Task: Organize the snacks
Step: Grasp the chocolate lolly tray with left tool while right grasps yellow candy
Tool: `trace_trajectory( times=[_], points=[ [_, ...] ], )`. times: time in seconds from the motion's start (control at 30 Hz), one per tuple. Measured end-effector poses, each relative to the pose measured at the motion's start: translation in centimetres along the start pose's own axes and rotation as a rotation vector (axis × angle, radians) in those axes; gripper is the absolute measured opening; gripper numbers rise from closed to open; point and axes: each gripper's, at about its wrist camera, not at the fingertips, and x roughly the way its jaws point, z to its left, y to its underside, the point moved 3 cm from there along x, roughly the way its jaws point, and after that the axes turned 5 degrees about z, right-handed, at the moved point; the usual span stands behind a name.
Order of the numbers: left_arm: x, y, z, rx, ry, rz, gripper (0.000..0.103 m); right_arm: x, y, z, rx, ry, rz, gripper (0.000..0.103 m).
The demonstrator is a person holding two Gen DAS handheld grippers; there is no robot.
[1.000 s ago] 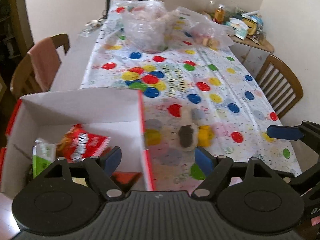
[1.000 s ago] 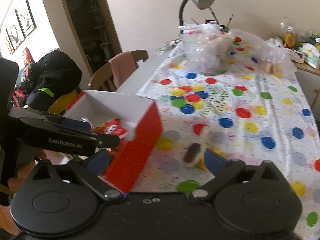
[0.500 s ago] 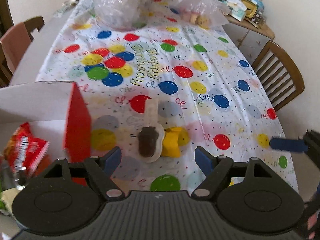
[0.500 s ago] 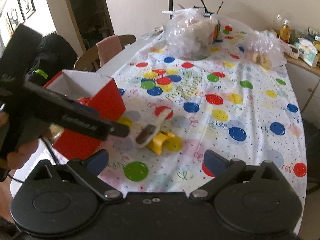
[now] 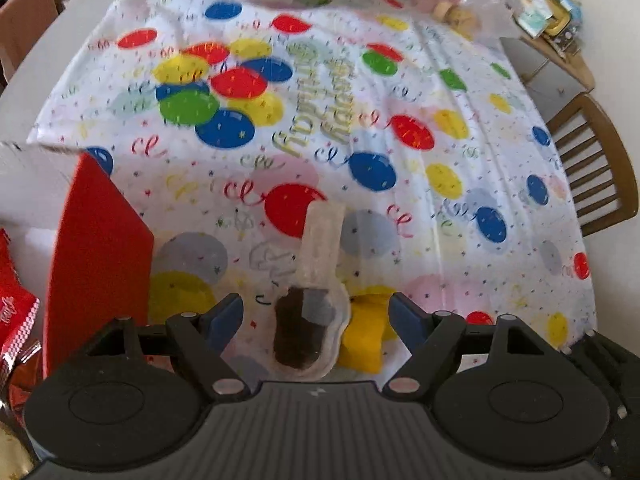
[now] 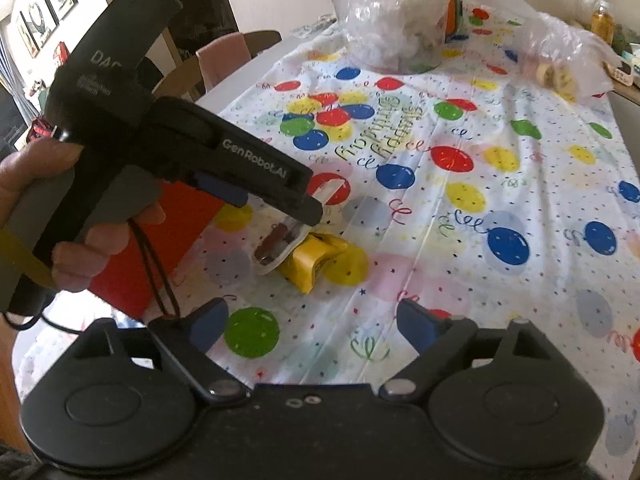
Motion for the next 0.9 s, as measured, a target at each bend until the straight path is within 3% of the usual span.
trace_trajectory(
  times=[0.2, 0.3, 0.37, 0.57, 0.67, 0.87, 0.9],
  points=[
    [1.2, 0.2, 1.1, -0.015, 0.016, 0.036, 0.079, 3.5, -0.9, -0.7, 0.017, -0.004, 0.042, 0.076],
    [1.4, 0.1, 1.4, -0.022, 0.032, 0.039, 0.078, 4.5, -1.7, -0.7, 0.026, -0.016, 0.037, 0.074],
    [1.7, 0.1, 1.5, -0.027, 0.050, 0.048, 0.070, 5.1, -2.2, -0.5, 0.018, -0.022, 0.034, 0.072],
    [1.9, 0.2, 1.8, -0.040, 0.080, 0.047, 0.067, 6.5, -3.1, -0.5, 0.014, -0.042, 0.055, 0.056],
    [1.9, 0.2, 2.0, -0.048, 0.103, 0.042, 0.057, 7.1, -3.4, -0.4, 0.011, -0.047, 0.064, 0.053],
    [1.7, 0.2, 2.4, -0.072, 0.120, 0.031, 0.050, 7.5, -3.6, -0.5, 0.019, -0.085, 0.073, 0.040],
    [1.6, 0.2, 2.5, -0.078, 0.125, 0.025, 0.045, 7.5, -3.6, -0.5, 0.022, -0.094, 0.075, 0.037]
  ],
)
